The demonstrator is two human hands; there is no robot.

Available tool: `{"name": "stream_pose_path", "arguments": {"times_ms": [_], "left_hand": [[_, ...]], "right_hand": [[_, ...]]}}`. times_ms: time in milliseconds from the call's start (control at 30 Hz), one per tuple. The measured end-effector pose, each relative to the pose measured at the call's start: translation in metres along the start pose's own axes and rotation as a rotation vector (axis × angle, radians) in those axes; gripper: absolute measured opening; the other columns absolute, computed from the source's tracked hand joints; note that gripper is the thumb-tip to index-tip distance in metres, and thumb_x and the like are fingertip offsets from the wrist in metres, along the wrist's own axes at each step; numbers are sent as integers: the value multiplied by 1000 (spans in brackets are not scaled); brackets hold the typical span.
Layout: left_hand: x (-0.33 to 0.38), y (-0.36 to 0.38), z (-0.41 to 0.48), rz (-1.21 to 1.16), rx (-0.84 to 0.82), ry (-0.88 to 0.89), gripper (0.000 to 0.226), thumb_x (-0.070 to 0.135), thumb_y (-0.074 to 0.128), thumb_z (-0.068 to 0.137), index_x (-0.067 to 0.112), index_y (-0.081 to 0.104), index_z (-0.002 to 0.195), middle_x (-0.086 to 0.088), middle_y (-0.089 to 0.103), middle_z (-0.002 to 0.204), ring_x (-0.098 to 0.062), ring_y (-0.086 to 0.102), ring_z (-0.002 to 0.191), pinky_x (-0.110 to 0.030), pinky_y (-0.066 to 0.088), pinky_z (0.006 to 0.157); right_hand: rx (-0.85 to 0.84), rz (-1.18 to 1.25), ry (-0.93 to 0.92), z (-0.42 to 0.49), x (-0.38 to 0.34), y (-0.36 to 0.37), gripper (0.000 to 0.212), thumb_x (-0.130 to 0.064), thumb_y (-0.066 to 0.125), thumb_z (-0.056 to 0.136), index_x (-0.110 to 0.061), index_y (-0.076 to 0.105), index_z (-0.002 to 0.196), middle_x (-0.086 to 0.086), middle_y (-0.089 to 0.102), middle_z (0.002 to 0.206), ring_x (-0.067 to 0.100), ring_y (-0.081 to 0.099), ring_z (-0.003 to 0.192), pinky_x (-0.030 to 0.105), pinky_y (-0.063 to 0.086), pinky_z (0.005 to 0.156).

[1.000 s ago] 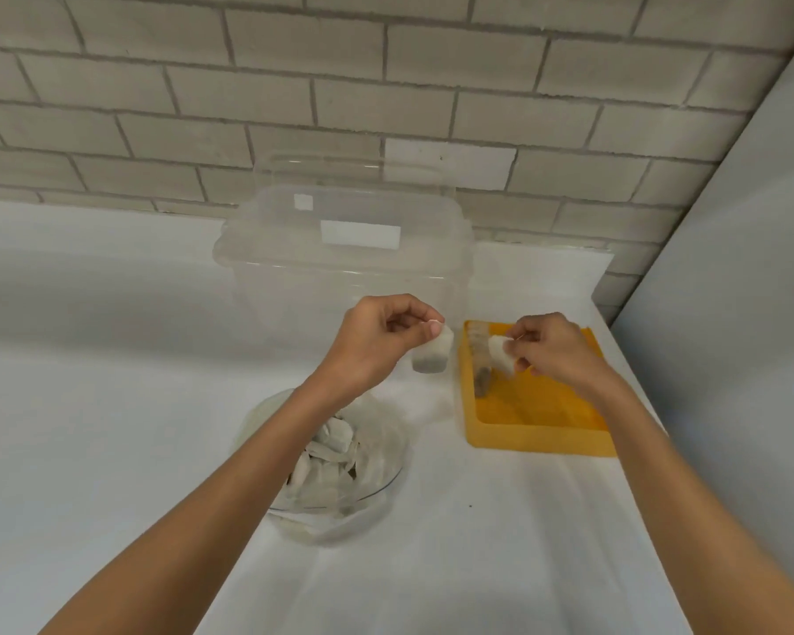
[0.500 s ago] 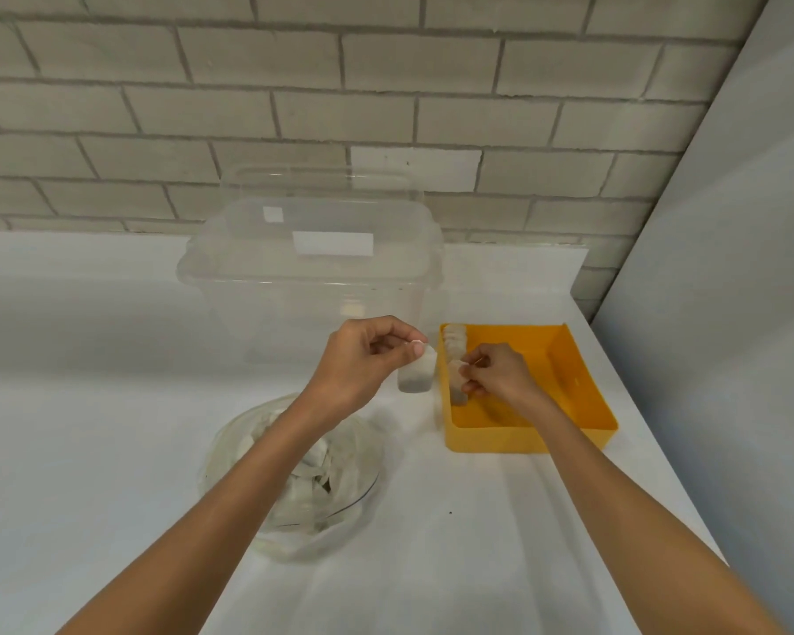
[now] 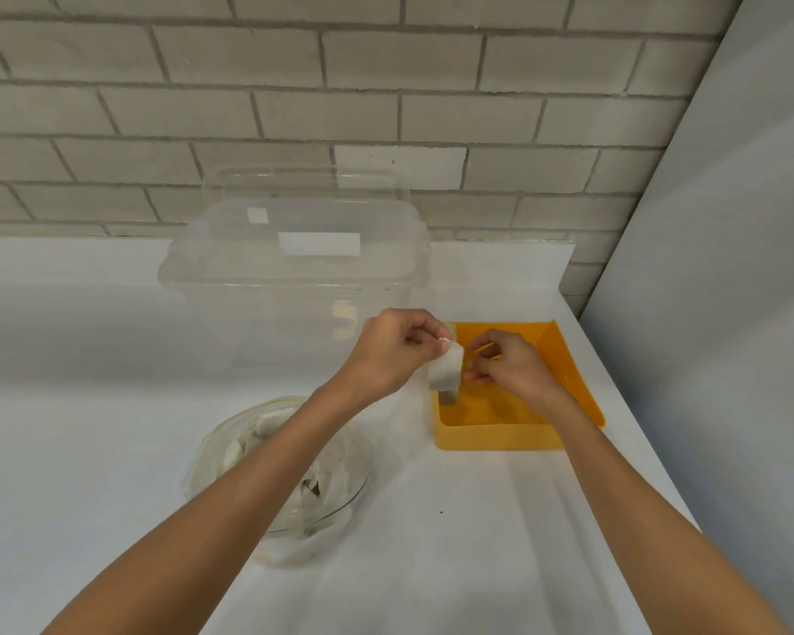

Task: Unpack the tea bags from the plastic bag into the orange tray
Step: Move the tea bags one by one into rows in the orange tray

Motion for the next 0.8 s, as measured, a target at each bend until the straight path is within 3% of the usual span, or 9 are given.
{"name": "stream_pose_path", "arguments": {"times_ms": [67, 200, 333, 433, 533, 800], "left_hand": [[7, 11, 13, 70, -32, 45, 8, 15, 69, 86, 14, 71, 93, 6, 68, 74, -2, 61, 71, -16, 47, 70], [4, 35, 34, 279, -125, 92, 18, 11, 62, 89, 15, 69, 105, -2, 69, 88, -9, 59, 83, -6, 39, 65], [-18, 55, 39, 378, -202, 29, 13, 9, 63, 87, 10, 73, 94, -8, 70, 92, -20, 63, 88, -22, 46, 76], [-29, 61, 40, 522, -175, -18, 13, 20, 61, 89, 21, 72, 96, -3, 69, 100, -22, 59, 101, -35, 44, 90], [-33, 62, 40, 694, -141, 5, 18, 24, 54, 94, 25, 69, 104, 0, 68, 109, -22, 54, 107, -36, 31, 90], [-39, 61, 38, 996, -99, 101, 22, 21, 46, 97, 24, 65, 109, -3, 66, 102, -23, 56, 100, -38, 31, 90]], "right_hand": [[16, 18, -12, -3, 1, -8, 20, 3, 58, 85, -14, 61, 93, 9, 69, 78, 17, 70, 70, 28, 58, 65], [43, 35, -9, -7, 10, -19, 19, 1, 58, 85, -11, 63, 98, 15, 71, 82, 25, 70, 76, 35, 59, 72], [26, 28, 9, -11, 20, -21, 16, 1, 58, 88, -8, 64, 100, 13, 71, 82, 25, 71, 76, 31, 57, 66], [20, 25, 16, -14, 23, -19, 16, 1, 57, 89, -12, 63, 94, 9, 69, 80, 25, 71, 75, 26, 55, 61], [17, 21, 24, -17, 25, -17, 17, 3, 56, 89, -11, 64, 97, 9, 68, 82, 25, 71, 77, 27, 56, 63], [-3, 1, 28, -20, 23, -11, 19, 2, 55, 90, -9, 65, 101, 11, 69, 88, 25, 71, 79, 31, 58, 68]]}}
Point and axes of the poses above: each hand's wrist, its own z-axis towards the middle knuckle, its own y-axis out of the palm, x = y × z, the point moved 1 cm from there along z, towards the middle knuckle
